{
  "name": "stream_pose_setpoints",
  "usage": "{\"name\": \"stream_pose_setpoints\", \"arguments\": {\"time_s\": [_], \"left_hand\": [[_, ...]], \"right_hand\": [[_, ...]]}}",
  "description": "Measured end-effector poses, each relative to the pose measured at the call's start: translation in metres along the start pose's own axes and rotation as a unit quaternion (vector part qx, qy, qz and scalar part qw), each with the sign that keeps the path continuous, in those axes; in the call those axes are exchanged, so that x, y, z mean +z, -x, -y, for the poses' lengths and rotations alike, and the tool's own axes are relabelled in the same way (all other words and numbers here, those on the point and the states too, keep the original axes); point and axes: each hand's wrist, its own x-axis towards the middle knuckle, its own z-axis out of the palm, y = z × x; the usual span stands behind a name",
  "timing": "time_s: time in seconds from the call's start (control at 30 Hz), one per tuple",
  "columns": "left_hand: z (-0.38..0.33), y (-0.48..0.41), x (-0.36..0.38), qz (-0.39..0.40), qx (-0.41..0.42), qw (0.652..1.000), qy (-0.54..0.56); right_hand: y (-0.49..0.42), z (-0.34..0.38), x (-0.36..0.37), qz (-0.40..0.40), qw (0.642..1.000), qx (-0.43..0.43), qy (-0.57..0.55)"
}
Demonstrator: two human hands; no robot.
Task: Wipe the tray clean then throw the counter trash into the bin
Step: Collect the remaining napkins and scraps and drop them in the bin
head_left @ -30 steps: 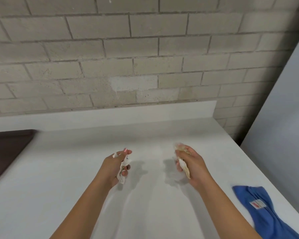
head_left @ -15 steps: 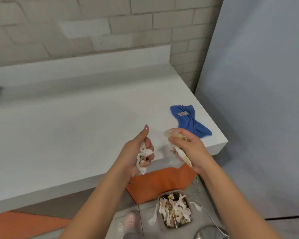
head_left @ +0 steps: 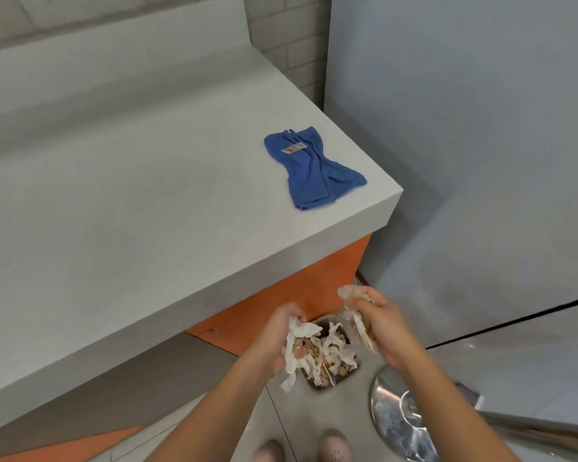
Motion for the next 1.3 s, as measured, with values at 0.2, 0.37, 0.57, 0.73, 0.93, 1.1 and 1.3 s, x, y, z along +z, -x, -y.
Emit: {"name": "stream_pose_setpoints", "arguments": {"time_s": [0.2, 0.37, 0.57, 0.73, 0.93, 1.1, 1.3], "left_hand": [[0.077, -0.141, -0.02, -0.079, -0.054, 0.995, -0.024], [0.144, -0.266, -0.025, -0.182, -0.007, 0.983, -0.011], [0.236, -0.38, -0.056, -0.205, 0.21, 0.853, -0.431], [0.292, -0.398, -0.08, -0.137, 0.285, 0.619, -0.719], [0.31, -0.411, -0.096, -0.06, 0.195, 0.578, -0.79], [0.3, -0.432, -0.081, -0.048, 0.046, 0.541, -0.838], [0.292, -0.437, -0.078, -0.049, 0.001, 0.542, -0.839]], "right_hand": [[-0.086, -0.148, -0.012, -0.092, 0.994, 0.059, 0.02], [-0.175, -0.278, -0.031, -0.139, 0.984, 0.108, 0.034], [-0.242, -0.392, -0.044, -0.061, 0.923, -0.033, 0.378], [-0.242, -0.453, -0.042, 0.025, 0.795, -0.048, 0.604], [-0.261, -0.444, -0.041, 0.119, 0.733, 0.08, 0.664], [-0.268, -0.443, -0.036, 0.129, 0.703, 0.104, 0.692], [-0.277, -0.438, -0.041, 0.151, 0.758, 0.089, 0.628]]}}
